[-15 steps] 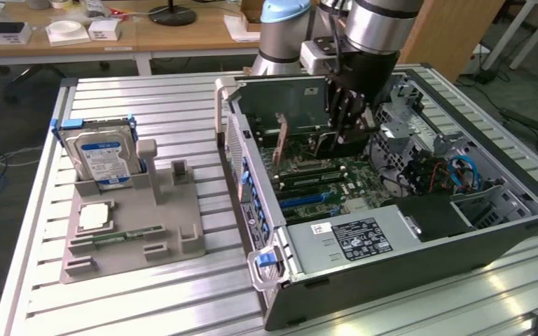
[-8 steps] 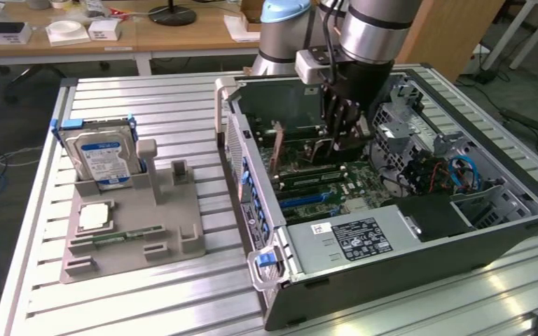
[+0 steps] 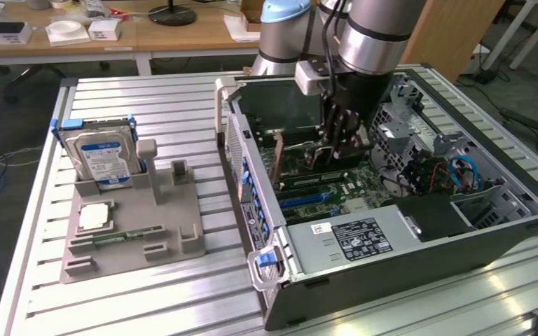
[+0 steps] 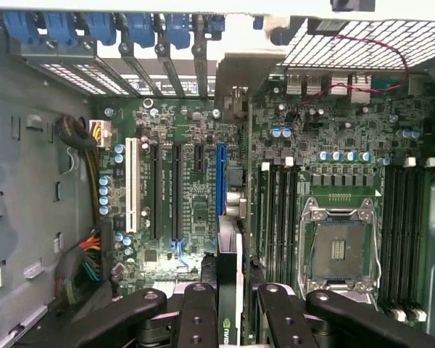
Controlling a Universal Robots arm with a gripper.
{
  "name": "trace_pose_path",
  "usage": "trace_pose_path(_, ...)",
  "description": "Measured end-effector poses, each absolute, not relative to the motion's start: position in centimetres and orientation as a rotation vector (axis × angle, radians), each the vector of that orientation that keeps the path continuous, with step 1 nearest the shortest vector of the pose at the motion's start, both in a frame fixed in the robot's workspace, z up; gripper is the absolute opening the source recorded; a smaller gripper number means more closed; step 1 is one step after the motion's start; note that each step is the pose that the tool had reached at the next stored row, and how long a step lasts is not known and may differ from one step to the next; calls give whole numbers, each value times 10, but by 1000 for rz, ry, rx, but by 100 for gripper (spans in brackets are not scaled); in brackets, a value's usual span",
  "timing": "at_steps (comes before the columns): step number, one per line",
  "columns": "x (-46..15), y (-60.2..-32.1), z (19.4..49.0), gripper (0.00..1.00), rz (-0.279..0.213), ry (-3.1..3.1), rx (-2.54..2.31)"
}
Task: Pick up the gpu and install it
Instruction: 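Insert the gpu into the slot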
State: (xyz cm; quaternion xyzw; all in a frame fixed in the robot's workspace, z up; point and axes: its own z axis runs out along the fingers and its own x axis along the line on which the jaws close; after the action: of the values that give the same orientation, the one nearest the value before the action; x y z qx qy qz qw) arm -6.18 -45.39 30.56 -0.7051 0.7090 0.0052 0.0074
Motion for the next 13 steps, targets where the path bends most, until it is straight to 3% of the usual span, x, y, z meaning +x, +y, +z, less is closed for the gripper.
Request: trace_pose_path(13,-65,-461,294,26,8,2213,-2201)
